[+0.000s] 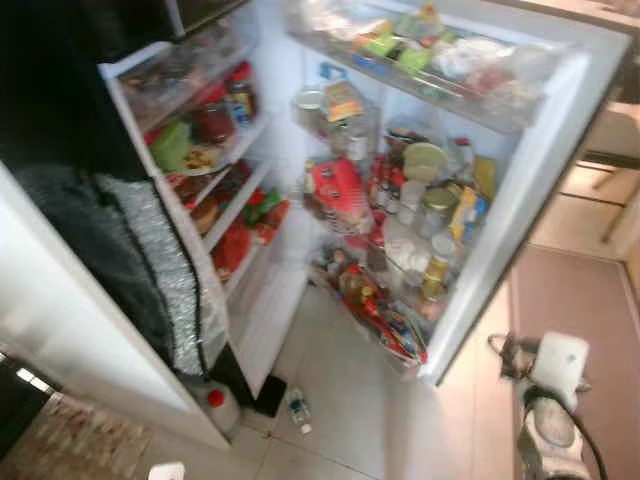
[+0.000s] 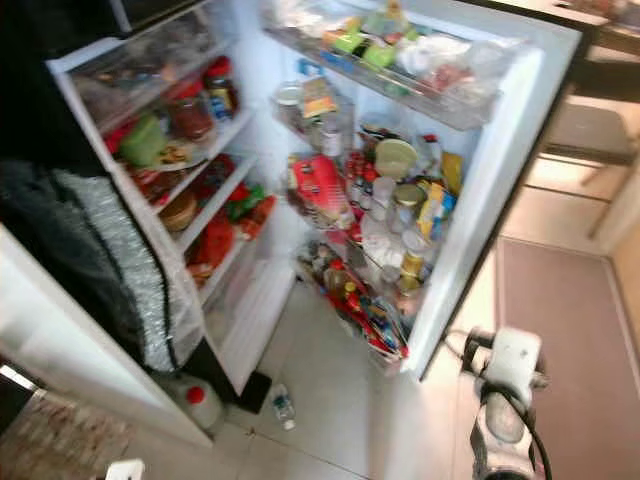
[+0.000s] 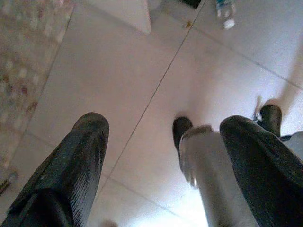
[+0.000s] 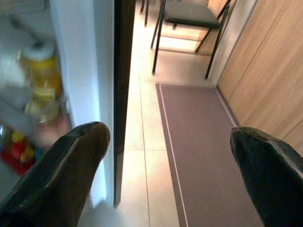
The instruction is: Restocking fridge
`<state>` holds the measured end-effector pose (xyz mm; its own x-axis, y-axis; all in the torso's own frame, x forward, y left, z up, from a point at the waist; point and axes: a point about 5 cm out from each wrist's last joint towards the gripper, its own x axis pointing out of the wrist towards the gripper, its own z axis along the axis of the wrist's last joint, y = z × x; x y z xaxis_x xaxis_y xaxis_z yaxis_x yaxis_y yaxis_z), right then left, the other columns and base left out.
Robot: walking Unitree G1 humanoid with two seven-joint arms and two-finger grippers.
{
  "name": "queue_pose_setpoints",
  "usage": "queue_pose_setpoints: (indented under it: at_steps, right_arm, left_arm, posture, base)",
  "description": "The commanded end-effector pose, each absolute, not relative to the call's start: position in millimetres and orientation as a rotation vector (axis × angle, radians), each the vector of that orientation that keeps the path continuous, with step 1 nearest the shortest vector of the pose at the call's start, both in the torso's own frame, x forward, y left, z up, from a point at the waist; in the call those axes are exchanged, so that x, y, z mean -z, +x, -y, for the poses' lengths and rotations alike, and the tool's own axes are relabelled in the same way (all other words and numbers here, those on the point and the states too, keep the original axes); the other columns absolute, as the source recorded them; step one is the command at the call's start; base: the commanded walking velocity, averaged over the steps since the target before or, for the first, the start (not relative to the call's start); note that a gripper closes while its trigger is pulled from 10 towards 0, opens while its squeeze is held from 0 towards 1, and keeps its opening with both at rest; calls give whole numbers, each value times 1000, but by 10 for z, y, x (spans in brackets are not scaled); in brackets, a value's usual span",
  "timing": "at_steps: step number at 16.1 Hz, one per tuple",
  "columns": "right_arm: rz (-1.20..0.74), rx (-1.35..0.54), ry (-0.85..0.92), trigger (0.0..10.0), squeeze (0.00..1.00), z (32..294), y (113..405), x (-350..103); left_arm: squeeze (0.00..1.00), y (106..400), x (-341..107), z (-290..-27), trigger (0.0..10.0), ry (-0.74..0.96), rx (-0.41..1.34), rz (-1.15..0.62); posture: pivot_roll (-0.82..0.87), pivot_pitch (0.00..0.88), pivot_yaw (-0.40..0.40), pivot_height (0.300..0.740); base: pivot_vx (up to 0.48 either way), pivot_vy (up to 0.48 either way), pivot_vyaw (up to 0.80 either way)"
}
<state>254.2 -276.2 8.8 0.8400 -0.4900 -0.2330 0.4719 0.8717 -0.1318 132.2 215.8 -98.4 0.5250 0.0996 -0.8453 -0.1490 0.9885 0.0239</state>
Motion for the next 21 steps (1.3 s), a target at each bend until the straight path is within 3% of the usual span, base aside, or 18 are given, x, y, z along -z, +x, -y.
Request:
queue_pose_setpoints:
  at_steps: [1,7,12,16,21]
  right_arm:
    - [-299,540,-52,10000,0,2732,2432,20]
    - [-110,729,-97,10000,0,2922,2577,-340]
    - [-26,722,-89,10000,0,2897,2808,-588]
    - [39,626,-96,10000,0,2714,3038,-780]
    - [59,586,-102,10000,0,2621,3092,-824]
  left_arm:
    - [0,1289,993,-2183,10000,-50,-149,-1025]
    - [0,1294,992,-2180,10000,-47,-147,-1023]
    - [0,1300,991,-2174,10000,-53,-149,-1021]
    - [0,1309,989,-2170,10000,-57,-155,-1016]
    - [0,1315,986,-2172,10000,-55,-152,-1016]
  posture:
    - [-204,0,67,740]
    - [-203,0,63,740]
    - [-198,0,55,740]
    - [-191,0,53,740]
    - [-195,0,56,740]
  base:
    - [0,0,0]
    - [0,0,0]
    - [0,0,0]
    - [0,0,0]
    - [0,0,0]
